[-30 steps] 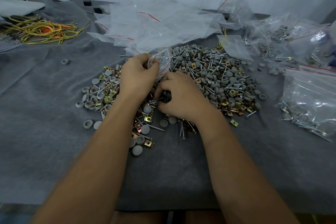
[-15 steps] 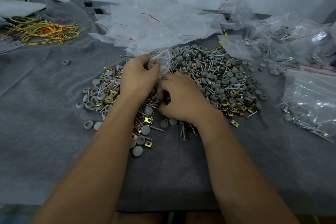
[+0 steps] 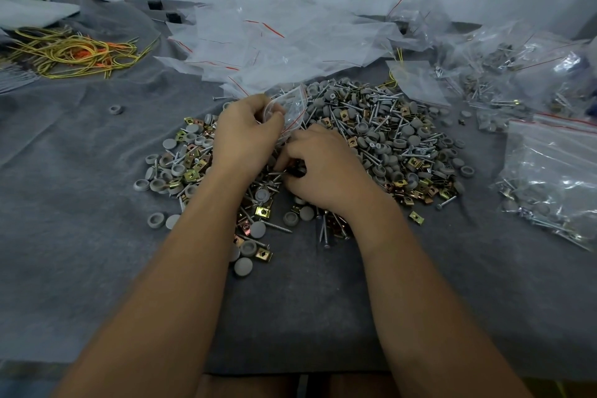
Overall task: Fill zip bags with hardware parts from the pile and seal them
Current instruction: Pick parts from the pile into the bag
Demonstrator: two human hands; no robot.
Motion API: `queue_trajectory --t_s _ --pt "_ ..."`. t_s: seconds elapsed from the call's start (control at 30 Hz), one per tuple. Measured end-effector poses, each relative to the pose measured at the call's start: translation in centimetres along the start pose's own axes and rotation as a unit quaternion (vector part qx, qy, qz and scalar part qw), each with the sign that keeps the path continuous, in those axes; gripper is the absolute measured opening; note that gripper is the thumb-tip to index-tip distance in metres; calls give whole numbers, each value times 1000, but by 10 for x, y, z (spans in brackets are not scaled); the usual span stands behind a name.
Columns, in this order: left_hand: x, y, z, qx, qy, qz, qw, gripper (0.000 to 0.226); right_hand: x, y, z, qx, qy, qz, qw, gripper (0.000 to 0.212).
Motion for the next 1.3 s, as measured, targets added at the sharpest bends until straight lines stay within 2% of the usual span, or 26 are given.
queue_trajectory --t_s 0.17,0.33,0.43,0.5,0.67,0.87,1.03,1.3 --pt "0 0 0 3 3 0 1000 17 1 2 0 -19 -4 39 999 4" --pt "1 -2 1 8 3 -7 1000 14 5 -5 -1 -177 42 168 969 3" --pt "3 -1 3 10 7 -17 1000 13 5 -9 2 -187 70 244 949 5" --pt "6 0 7 14 21 -40 999 10 5 -10 4 -174 85 268 944 8" --pt "7 2 11 -21 47 -76 996 12 4 -8 8 -76 122 244 959 11" --pt "9 0 16 68 49 -54 995 14 5 -6 9 44 131 222 965 14" --pt "11 0 18 79 58 -67 993 15 2 -6 7 25 88 237 967 17" --pt "11 0 20 104 62 -77 990 16 2 -5 6 -11 83 235 968 23"
Point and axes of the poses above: each hand's wrist, its own x-axis away from the middle knuckle, its own y-axis out of the palm, z = x × y, the point moved 1 cm from there along -x, towards the middle knuckle, and after that the axes turned 7 degrees about -z, right-handed, at the moved point
